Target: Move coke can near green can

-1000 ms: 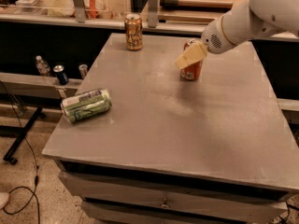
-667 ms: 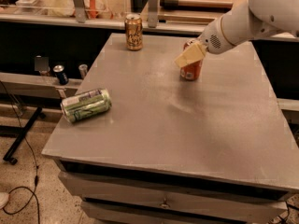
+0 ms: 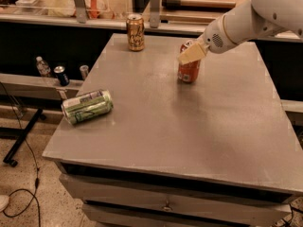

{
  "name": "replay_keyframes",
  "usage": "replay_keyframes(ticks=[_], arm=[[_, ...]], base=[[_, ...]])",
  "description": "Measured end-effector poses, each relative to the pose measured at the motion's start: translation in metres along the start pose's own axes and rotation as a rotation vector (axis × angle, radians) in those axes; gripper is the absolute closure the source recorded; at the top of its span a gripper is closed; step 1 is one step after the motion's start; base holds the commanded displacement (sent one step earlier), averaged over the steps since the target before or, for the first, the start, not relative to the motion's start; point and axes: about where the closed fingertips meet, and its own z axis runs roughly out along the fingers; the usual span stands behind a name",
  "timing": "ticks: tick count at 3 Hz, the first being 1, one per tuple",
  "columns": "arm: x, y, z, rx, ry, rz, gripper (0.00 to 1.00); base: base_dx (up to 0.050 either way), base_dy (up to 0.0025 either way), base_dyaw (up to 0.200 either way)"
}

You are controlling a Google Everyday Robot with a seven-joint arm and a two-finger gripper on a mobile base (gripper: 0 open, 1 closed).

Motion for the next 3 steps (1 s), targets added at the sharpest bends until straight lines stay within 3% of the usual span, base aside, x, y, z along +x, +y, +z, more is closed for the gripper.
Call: replay_keyframes(ticks=[1, 2, 3], arm=[[-0.009, -0.001, -0.010, 0.007, -0.007, -0.031, 0.95], [-0.024, 0.004, -0.030, 0.008, -0.037, -0.092, 1.00], [-0.048, 0.030, -0.049, -0.027, -0.074, -0.206, 1.00]], base=[[0.000, 0.00000, 0.000], [0.000, 0.00000, 0.000], [0.000, 0.00000, 0.000]])
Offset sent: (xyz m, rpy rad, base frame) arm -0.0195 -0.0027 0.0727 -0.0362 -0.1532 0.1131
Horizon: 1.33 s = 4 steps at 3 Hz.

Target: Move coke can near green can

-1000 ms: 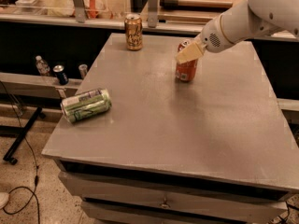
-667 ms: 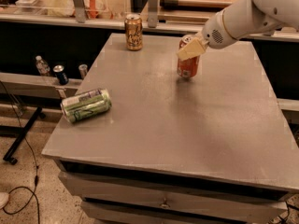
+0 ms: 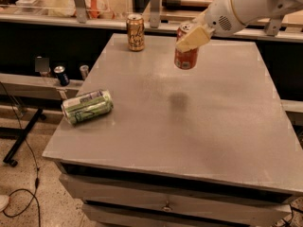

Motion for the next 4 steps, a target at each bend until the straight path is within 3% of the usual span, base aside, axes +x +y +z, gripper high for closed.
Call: replay_keyframes(ticks=[1, 2, 3, 4], arm=[[-0.030, 0.037, -0.004, -0.094, -0.041, -0.140, 1.00], [-0.030, 0.037, -0.004, -0.094, -0.041, -0.140, 1.00], [-0.037, 0.050, 0.003, -0.141, -0.050, -0.176, 1.00], [-0.050, 0.076, 0.011, -0.217, -0.051, -0.249, 1.00]], base=[[0.000, 0.00000, 0.000], [0.000, 0.00000, 0.000], [0.000, 0.00000, 0.000], [0.000, 0.00000, 0.000]])
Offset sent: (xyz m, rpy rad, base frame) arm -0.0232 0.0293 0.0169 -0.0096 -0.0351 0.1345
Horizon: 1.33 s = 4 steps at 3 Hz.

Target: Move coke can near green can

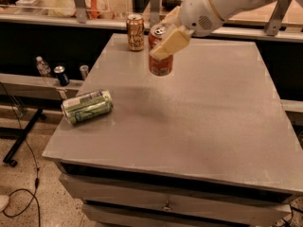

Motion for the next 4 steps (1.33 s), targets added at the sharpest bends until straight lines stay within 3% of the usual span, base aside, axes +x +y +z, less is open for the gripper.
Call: replay_keyframes(ticks=[2, 4], arm=[[-0.039, 0.032, 0.044, -0.184, 0.030, -0.175, 1.00], [-0.055, 0.030, 0.075, -0.279, 0.042, -0.248, 1.00]], base=[[0.000, 0.00000, 0.000], [0.000, 0.00000, 0.000]])
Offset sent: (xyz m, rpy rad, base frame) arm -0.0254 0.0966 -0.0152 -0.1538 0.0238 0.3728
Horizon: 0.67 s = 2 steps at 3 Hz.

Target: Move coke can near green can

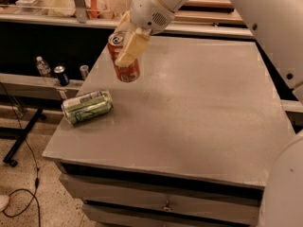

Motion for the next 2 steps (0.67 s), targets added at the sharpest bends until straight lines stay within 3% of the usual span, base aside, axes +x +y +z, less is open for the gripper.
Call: replay_keyframes(ticks=[2], arm=[[-0.016, -0.002, 0.024, -0.078, -0.027, -0.043, 1.00]], base=[[0.000, 0.00000, 0.000]])
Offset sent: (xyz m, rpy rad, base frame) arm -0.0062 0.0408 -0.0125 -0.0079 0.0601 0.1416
